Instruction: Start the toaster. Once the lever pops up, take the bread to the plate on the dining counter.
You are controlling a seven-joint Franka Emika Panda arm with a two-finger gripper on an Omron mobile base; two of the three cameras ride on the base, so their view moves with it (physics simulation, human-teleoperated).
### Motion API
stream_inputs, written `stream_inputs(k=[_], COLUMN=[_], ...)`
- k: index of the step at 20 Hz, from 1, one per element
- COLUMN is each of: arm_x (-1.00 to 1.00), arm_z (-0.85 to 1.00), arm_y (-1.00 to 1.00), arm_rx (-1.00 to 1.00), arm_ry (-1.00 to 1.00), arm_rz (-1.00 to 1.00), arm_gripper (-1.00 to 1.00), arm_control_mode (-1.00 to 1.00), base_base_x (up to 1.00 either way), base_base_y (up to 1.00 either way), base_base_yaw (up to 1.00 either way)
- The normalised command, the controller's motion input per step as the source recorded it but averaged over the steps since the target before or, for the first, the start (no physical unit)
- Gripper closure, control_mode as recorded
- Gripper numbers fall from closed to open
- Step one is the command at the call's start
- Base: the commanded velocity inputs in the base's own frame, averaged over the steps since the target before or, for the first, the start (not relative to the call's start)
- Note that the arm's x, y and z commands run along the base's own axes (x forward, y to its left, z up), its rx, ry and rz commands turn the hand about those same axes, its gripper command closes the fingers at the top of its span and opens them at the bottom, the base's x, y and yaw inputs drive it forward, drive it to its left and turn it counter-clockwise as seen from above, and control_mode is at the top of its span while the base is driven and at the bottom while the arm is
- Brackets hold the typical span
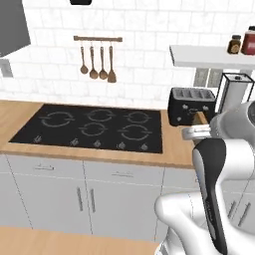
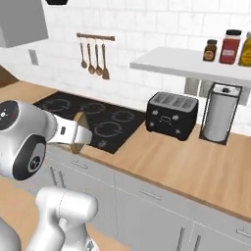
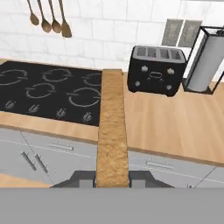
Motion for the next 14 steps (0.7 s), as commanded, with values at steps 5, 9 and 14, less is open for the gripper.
stream_inputs(k=[5,9,14], arm_x=[0.00,0.00,0.00], arm_z=[0.00,0.00,0.00], arm_y=[0.00,0.00,0.00], arm_rx=[0.00,0.00,0.00], arm_ry=[0.00,0.00,0.00], arm_rz=[0.00,0.00,0.00], arm_gripper=[1.00,1.00,1.00], arm_control_mode=[1.00,1.00,1.00], base_base_x=[-0.27,-0.16,0.00], base_base_y=[0.08,0.00,0.00], base_base_yaw=[1.00,1.00,1.00])
